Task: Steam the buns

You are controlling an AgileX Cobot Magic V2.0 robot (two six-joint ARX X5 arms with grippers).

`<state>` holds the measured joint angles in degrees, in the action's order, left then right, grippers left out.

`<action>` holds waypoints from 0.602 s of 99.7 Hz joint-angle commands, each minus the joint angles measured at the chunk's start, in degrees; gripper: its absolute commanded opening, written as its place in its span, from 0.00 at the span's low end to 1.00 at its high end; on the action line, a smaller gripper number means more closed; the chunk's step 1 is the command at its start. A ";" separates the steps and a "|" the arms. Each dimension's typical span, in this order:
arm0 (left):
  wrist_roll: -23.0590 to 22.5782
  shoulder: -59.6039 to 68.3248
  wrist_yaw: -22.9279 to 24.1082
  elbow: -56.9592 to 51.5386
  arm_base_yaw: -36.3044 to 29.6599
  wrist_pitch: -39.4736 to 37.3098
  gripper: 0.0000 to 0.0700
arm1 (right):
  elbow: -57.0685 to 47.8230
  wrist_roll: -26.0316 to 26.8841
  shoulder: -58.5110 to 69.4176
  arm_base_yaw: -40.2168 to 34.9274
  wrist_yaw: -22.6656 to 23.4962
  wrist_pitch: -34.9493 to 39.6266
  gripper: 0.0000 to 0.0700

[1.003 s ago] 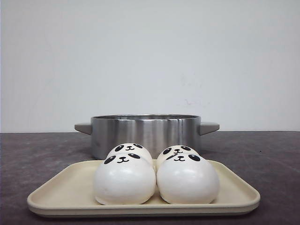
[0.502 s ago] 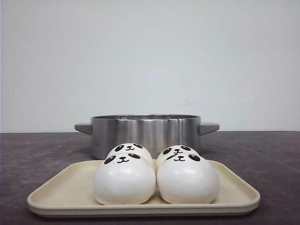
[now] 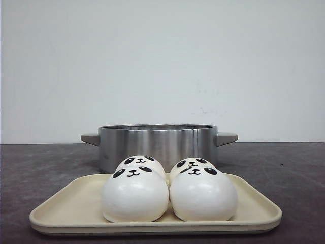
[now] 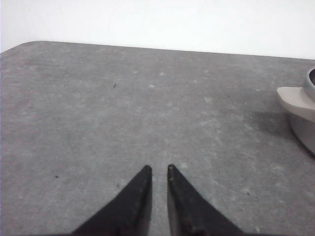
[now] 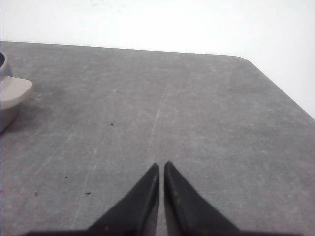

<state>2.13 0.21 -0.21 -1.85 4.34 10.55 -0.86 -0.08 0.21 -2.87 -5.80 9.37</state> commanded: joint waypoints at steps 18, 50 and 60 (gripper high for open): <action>0.07 -0.02 -0.02 1.05 0.15 0.22 0.02 | 0.17 -0.37 0.00 0.02 -0.22 -0.33 0.01; 16.44 -0.02 -1.95 1.05 0.15 0.15 0.02 | 0.17 4.26 0.00 0.00 0.02 -1.90 0.01; 24.72 -0.02 -2.03 0.92 0.15 0.20 0.02 | 0.15 9.05 0.00 0.00 0.61 -5.18 0.01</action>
<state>15.88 0.21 -1.74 -1.85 4.34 10.48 -0.82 3.62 0.21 -2.87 -5.67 6.37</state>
